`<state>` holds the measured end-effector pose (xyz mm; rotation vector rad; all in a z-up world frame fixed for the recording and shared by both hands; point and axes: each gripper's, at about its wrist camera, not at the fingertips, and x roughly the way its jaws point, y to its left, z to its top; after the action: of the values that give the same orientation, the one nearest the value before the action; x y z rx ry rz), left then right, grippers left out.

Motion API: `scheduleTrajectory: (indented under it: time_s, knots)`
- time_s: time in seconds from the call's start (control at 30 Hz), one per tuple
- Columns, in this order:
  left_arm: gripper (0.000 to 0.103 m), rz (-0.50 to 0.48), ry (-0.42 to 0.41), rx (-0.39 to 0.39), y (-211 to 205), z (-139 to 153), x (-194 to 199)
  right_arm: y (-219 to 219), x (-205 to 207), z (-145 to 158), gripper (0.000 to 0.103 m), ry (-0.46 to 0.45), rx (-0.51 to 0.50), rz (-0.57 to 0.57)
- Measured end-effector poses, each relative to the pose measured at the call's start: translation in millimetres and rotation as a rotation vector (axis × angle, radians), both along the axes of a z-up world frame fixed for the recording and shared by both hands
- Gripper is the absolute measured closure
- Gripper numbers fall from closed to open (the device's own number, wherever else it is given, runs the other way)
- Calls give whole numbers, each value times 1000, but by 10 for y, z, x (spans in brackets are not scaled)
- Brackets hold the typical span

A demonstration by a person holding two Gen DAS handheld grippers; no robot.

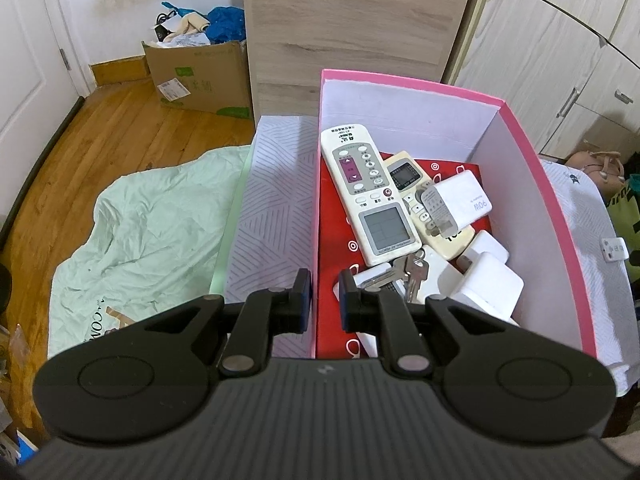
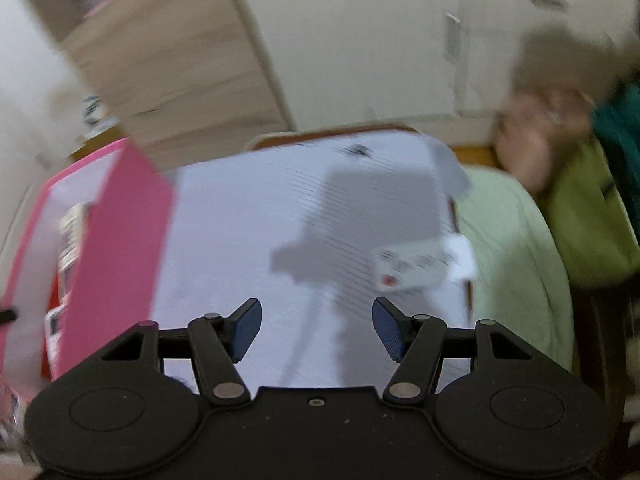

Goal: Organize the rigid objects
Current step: 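Move the right gripper over the white remote with a red button, then grasp the white remote with the right gripper and lift it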

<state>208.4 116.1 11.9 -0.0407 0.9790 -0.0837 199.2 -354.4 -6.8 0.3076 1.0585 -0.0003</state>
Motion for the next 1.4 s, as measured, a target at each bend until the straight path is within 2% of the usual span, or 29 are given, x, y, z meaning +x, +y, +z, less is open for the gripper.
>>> scheduleTrajectory:
  time_s: [0.2,0.5,0.53,0.7,0.87,1.0,1.13,1.2,1.27,1.4]
  knots:
    - [91,2,-2,-1,-2,-1,-12,-228,98,-289,37,43,1,-128]
    - [91,-7,-5,2,-1,20,-20,-290,272,-474,37,19,-35,-150]
    - [91,-6,-5,-1,0,25,-20,-295,279,-479,34,12,-36,-150]
    - [89,-12,-8,7,-3,31,-25,-158,384,-502,34,-16,-122,-117]
    - [88,-16,-11,11,-14,33,-34,22,458,-541,34,-65,-203,-18]
    - [88,-18,-11,12,-15,33,-34,85,481,-547,43,-105,-142,82]
    - [88,-16,-11,12,-32,23,-30,139,474,-503,40,-114,-230,67]
    - [88,-16,-11,12,-34,23,-31,80,486,-505,39,-79,-197,16]
    - [88,-16,-11,12,-33,24,-31,9,527,-533,30,-65,-132,-27]
    - [87,-16,-12,12,-33,25,-33,-8,698,-549,26,-100,-112,-71]
